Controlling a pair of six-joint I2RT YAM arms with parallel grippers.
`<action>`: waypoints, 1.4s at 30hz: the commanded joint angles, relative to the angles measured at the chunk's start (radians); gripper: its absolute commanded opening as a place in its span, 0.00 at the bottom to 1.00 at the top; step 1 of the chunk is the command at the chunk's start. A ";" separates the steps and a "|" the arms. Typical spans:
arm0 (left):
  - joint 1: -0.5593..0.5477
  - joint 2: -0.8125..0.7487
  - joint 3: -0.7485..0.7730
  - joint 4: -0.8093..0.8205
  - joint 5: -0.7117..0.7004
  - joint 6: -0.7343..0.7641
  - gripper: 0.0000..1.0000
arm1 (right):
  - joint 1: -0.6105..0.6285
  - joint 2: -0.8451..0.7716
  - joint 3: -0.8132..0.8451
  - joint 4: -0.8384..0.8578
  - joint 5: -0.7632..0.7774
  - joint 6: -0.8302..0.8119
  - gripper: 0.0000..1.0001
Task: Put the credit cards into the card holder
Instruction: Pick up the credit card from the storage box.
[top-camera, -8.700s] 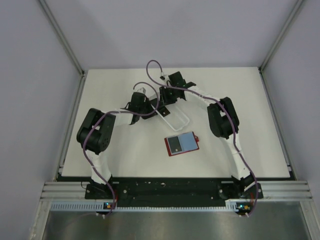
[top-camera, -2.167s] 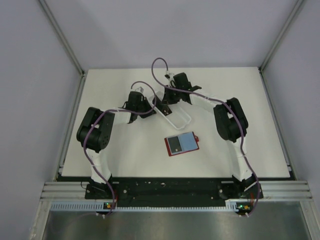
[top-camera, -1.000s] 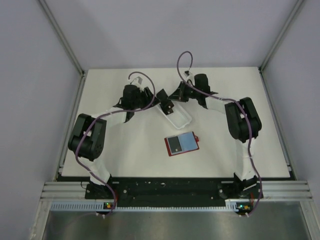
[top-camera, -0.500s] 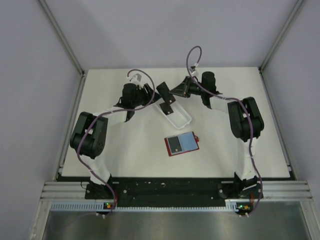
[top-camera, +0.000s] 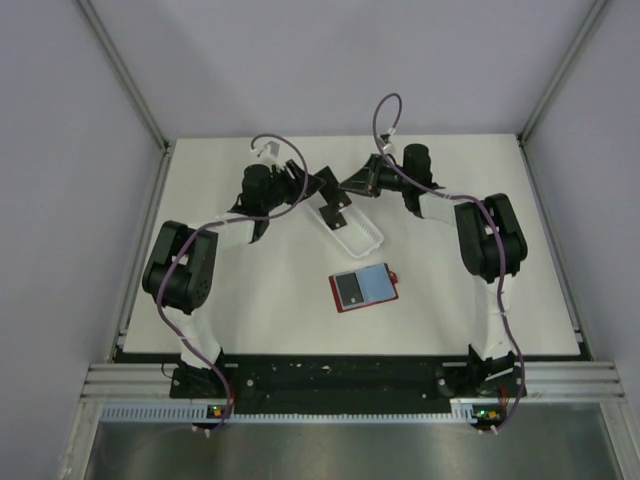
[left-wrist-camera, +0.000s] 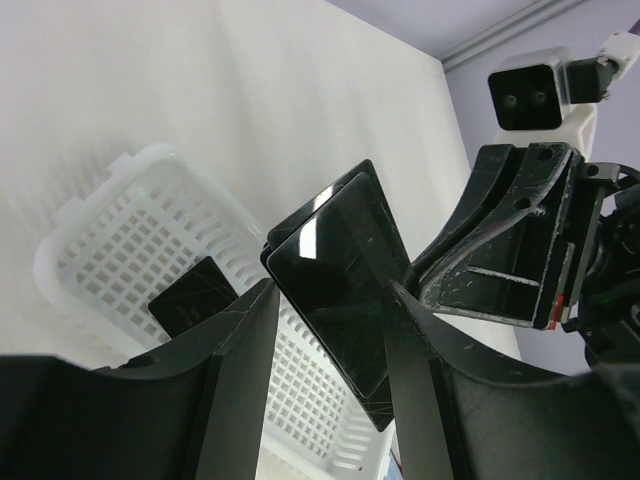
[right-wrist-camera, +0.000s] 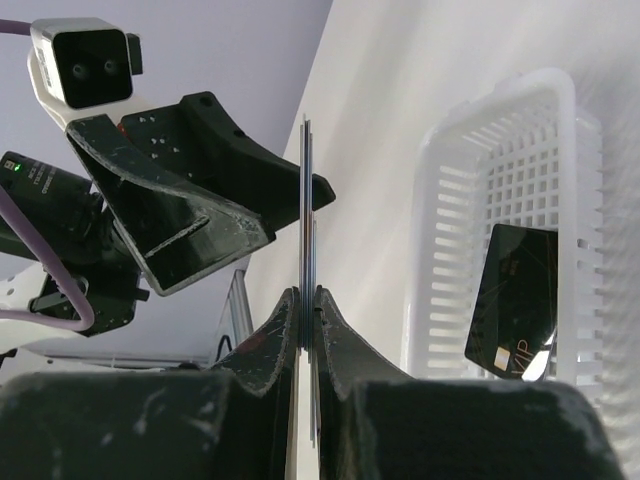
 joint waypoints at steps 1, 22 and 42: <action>0.009 0.007 0.005 0.121 0.032 -0.035 0.52 | -0.002 0.018 0.011 0.060 -0.036 0.015 0.00; 0.012 0.043 -0.018 0.201 0.083 -0.068 0.43 | -0.002 0.085 0.011 0.295 -0.127 0.222 0.00; 0.032 0.131 0.009 0.241 0.101 -0.070 0.00 | -0.001 0.073 0.071 -0.141 -0.010 -0.120 0.01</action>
